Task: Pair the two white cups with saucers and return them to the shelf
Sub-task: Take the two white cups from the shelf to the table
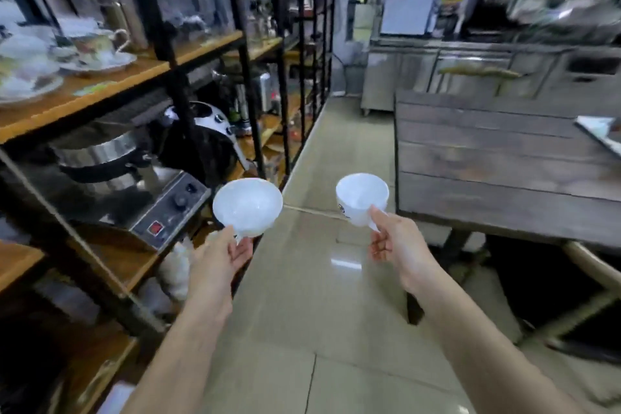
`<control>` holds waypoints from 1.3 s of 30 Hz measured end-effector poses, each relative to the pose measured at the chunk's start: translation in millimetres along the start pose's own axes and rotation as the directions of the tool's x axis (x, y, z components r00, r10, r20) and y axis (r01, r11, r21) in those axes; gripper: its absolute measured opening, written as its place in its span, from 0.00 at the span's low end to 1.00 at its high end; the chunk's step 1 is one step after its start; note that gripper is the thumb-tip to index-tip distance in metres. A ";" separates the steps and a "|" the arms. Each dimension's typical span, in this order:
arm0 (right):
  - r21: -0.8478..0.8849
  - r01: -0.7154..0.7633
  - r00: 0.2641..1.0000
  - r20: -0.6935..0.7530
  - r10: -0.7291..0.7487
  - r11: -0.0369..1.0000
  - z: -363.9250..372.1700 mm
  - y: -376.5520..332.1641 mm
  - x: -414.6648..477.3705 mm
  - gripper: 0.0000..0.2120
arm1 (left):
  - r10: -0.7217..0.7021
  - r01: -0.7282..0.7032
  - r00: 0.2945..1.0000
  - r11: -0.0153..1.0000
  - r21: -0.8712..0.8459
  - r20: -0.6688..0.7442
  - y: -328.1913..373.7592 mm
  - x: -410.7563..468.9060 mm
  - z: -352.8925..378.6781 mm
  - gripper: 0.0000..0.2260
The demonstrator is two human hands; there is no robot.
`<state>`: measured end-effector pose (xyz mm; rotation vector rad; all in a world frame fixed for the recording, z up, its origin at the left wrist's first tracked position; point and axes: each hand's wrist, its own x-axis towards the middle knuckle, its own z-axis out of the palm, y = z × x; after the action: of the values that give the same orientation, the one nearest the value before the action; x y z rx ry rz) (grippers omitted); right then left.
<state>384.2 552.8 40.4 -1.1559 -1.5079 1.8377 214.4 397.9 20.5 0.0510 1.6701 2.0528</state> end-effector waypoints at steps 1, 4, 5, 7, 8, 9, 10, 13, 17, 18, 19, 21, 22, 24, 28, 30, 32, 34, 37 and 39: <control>0.025 -0.008 0.999 -0.043 0.009 1.000 -23.7 0.5 0.9 0.11 | -0.001 0.001 0.999 1.000 -0.005 0.038 -8.6 -1.6 23.0 0.10; 0.032 -0.007 0.989 -0.147 0.012 0.999 -92.5 2.9 7.3 0.12 | -0.050 0.051 0.992 0.999 -0.001 0.117 -33.7 -16.6 90.2 0.16; 0.033 -0.007 0.984 -0.177 0.012 0.999 -114.0 3.3 10.7 0.12 | -0.060 0.062 0.988 0.998 -0.012 0.142 -41.5 -22.9 111.4 0.17; 0.052 -0.020 0.974 -0.225 0.031 0.998 -154.9 3.8 17.4 0.12 | -0.095 0.100 0.979 0.995 -0.021 0.182 -55.3 -35.8 152.8 0.16; 0.059 -0.029 0.970 -0.241 0.042 0.998 -174.2 3.0 20.7 0.12 | -0.112 0.115 0.975 0.993 -0.007 0.190 -62.6 -41.0 172.6 0.14; 0.058 -0.038 0.966 -0.255 0.051 0.998 -193.2 2.2 24.8 0.11 | -0.131 0.132 0.972 0.991 0.009 0.194 -70.2 -46.2 191.2 0.12; 0.053 -0.044 0.962 -0.265 0.057 0.998 -211.2 1.4 29.9 0.11 | -0.151 0.151 0.969 0.988 0.016 0.198 -76.7 -50.7 209.1 0.10; 0.054 -0.049 0.953 -0.298 0.063 0.997 -256.3 1.5 47.4 0.11 | -0.168 0.166 0.962 0.986 0.027 0.215 -96.5 -54.3 254.3 0.10; 0.035 -0.076 0.934 -0.347 0.083 0.997 -296.0 3.9 72.4 0.13 | -0.198 0.178 0.953 0.978 0.106 0.230 -116.4 -51.3 299.9 0.13; 0.035 -0.087 0.932 -0.350 0.094 0.996 -305.0 3.9 80.1 0.14 | -0.209 0.185 0.949 0.976 0.118 0.236 -120.5 -48.3 311.8 0.13; 0.042 -0.101 0.930 -0.352 0.109 0.994 -314.1 4.0 88.8 0.15 | -0.220 0.193 0.945 0.972 0.132 0.242 -125.1 -44.0 323.9 0.13; 0.062 -0.131 0.923 -0.358 0.144 0.989 -330.8 4.2 107.6 0.15 | -0.244 0.208 0.938 0.964 0.163 0.248 -136.0 -32.6 350.1 0.14; 0.071 -0.144 0.919 -0.360 0.160 0.987 -337.7 4.3 117.9 0.15 | -0.254 0.214 0.934 0.961 0.176 0.250 -141.4 -25.9 363.5 0.14; 0.096 -0.162 0.910 -0.369 0.186 0.982 -350.7 3.9 142.2 0.16 | -0.273 0.229 0.924 0.956 0.185 0.267 -151.8 -11.1 392.6 0.14; 0.108 -0.196 0.889 -0.399 0.223 0.975 -375.6 -0.7 195.1 0.19 | -0.343 0.296 0.894 0.935 0.195 0.290 -171.8 25.8 450.9 0.15; 0.098 -0.225 0.884 -0.399 0.245 0.969 -388.1 -7.5 222.9 0.18 | -0.388 0.341 0.879 0.918 0.203 0.278 -180.4 45.0 477.6 0.17; 0.069 -0.239 0.889 -0.386 0.247 0.969 -401.1 -15.8 248.5 0.18 | -0.417 0.373 0.870 0.905 0.203 0.264 -188.2 60.1 502.2 0.18; 0.069 -0.247 0.895 -0.365 0.255 0.967 -413.4 -24.1 269.5 0.18 | -0.431 0.384 0.870 0.897 0.220 0.239 -196.4 71.8 522.4 0.18; 0.109 -0.280 0.894 -0.332 0.300 0.954 -425.3 -33.2 297.4 0.17 | -0.460 0.404 0.871 0.871 0.281 0.174 -205.8 88.0 546.9 0.17; 0.114 -0.318 0.886 -0.317 0.338 0.941 -430.7 -34.8 318.0 0.16 | -0.474 0.412 0.868 0.855 0.315 0.150 -210.1 100.0 562.6 0.16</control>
<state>577.8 1047.6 -34.0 -1.6809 -1.1101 1.7608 383.3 977.1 -60.8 -0.0149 1.6280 1.4094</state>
